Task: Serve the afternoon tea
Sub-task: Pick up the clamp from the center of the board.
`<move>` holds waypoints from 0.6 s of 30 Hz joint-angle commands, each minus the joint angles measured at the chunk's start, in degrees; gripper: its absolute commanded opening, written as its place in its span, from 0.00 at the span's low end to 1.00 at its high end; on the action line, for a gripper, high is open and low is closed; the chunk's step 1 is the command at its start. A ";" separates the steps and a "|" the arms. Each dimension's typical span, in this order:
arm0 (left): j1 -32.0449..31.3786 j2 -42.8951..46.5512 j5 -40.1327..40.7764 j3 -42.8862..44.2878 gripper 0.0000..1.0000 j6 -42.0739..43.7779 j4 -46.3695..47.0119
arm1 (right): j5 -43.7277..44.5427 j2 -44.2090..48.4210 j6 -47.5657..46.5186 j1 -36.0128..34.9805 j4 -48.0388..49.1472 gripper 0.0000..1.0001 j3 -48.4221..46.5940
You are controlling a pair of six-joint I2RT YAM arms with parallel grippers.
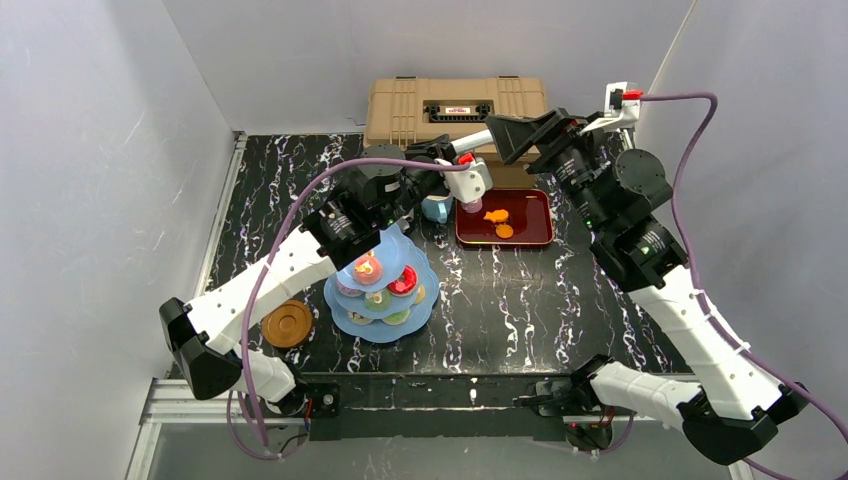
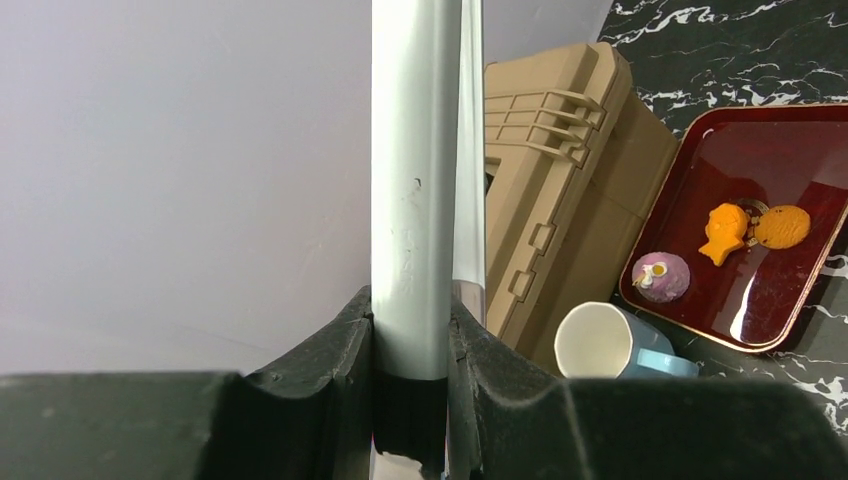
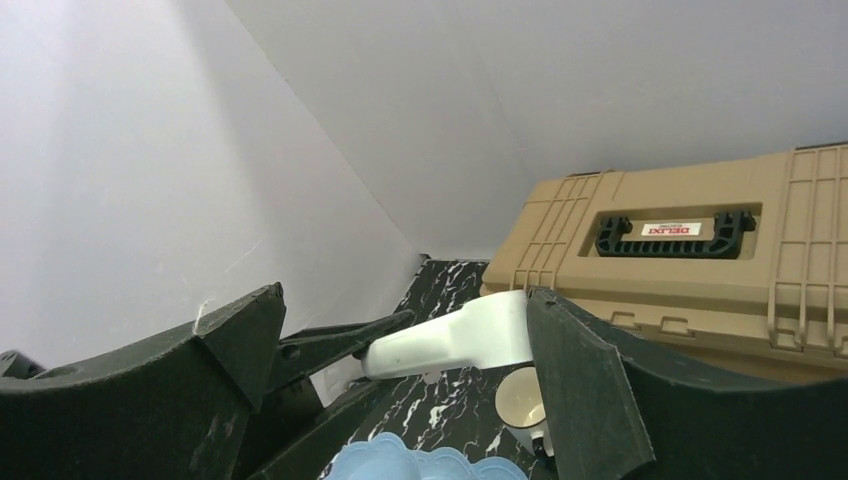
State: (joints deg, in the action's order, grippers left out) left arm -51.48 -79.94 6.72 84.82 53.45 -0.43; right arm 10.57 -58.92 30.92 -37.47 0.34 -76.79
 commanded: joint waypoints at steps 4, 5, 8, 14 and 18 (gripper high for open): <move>-0.82 2.45 -0.70 1.39 0.00 -1.43 5.26 | 8.04 0.29 1.04 -0.46 -5.25 0.98 -1.53; -0.79 2.39 -0.67 1.18 0.00 -1.38 5.26 | 9.90 0.36 0.42 -0.49 -6.65 0.99 -1.94; -0.80 2.42 -0.55 1.12 0.00 -1.33 5.26 | 12.47 1.12 -0.96 -0.49 -6.92 0.98 -1.14; -0.82 1.93 -1.41 1.89 0.00 -2.06 5.19 | 0.20 -1.40 4.18 -0.37 -0.97 0.97 1.73; -0.81 1.86 -1.86 2.15 0.00 -2.76 5.17 | -7.53 -3.22 10.15 0.08 5.85 0.94 4.75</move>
State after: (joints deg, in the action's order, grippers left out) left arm -52.10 -79.92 5.98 84.82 52.16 1.72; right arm 11.55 -60.53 35.09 -37.78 -1.85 -74.46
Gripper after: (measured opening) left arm 0.225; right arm 0.955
